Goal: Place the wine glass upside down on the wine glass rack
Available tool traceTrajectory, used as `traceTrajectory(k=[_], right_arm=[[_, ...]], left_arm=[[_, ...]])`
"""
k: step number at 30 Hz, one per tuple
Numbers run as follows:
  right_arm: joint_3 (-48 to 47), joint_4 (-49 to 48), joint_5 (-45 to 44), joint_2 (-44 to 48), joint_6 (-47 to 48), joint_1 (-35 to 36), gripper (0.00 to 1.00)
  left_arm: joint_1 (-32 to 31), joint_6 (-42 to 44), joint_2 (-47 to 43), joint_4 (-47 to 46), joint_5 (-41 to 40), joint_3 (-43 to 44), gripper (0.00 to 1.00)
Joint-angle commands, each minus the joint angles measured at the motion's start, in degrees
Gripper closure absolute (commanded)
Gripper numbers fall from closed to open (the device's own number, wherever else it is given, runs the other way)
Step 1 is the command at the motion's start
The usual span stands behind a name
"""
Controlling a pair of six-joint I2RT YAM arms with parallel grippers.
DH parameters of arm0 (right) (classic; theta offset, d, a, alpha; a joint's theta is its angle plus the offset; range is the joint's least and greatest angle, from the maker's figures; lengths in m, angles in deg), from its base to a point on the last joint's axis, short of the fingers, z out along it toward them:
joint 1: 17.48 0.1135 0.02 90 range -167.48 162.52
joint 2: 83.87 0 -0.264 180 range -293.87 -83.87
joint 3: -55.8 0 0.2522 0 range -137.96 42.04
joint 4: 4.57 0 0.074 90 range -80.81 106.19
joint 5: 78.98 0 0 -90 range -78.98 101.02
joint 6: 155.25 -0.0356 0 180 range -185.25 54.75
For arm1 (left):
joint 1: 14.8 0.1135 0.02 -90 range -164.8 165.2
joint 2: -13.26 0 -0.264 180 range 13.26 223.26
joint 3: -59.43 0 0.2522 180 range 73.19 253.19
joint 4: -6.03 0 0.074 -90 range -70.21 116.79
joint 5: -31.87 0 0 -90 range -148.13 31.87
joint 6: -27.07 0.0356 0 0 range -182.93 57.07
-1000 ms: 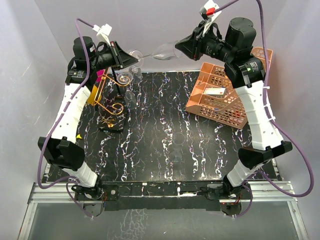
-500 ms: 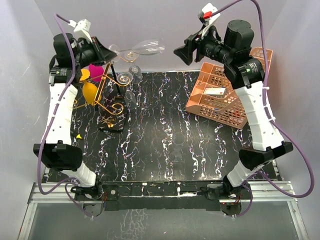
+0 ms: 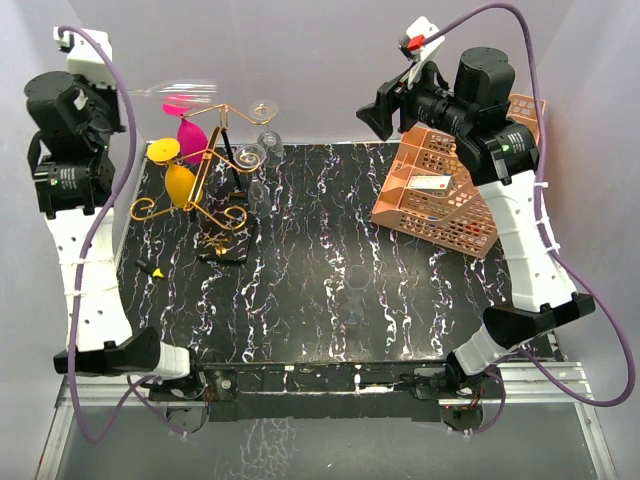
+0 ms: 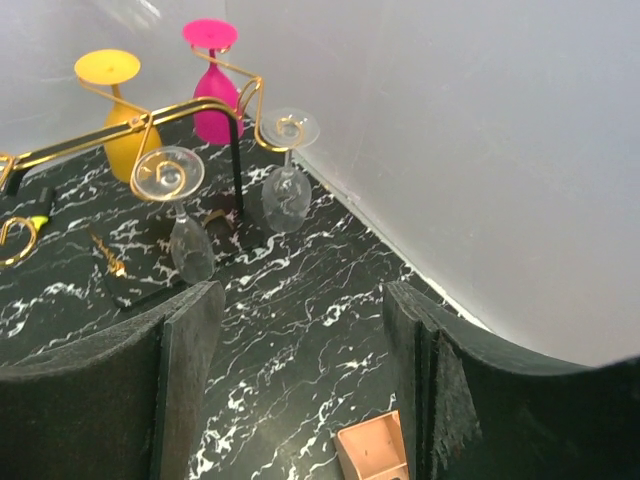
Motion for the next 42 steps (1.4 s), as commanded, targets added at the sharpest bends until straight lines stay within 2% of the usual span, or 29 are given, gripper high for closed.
traceTrajectory(k=[1, 8, 13, 16, 22, 29, 36, 42], right_arm=[[0.98, 0.85, 3.87, 0.28, 1.97, -0.07, 0.3], [4.93, 3.36, 4.67, 0.51, 5.44, -0.05, 0.27], [6.46, 5.28, 6.21, 0.6, 7.33, 0.12, 0.25], [7.03, 6.37, 6.44, 0.73, 8.42, 0.36, 0.24], [9.45, 6.73, 5.9, 1.37, 9.8, 0.57, 0.23], [11.34, 6.68, 6.11, 1.55, 10.37, 0.53, 0.23], [11.71, 6.9, 7.93, 1.38, 10.7, 0.55, 0.22], [12.24, 6.91, 7.72, 1.72, 11.06, 0.56, 0.22]], left_arm=[[4.31, 13.31, -4.02, -1.63, -15.12, -0.31, 1.0], [11.78, 24.14, -7.98, -3.09, -18.94, -6.73, 1.0], [13.8, 34.9, -10.29, -7.96, -25.45, -16.78, 1.0], [14.42, 37.29, -10.61, -7.78, -25.22, -19.6, 1.0], [14.67, 42.0, -10.31, -3.92, -21.17, -22.67, 1.0], [14.2, 45.54, -9.75, 6.42, -8.16, -24.12, 1.0], [13.44, 46.59, -8.11, 13.11, 2.33, -20.43, 1.0], [10.65, 50.2, -6.91, 16.43, 6.17, -19.35, 1.0]])
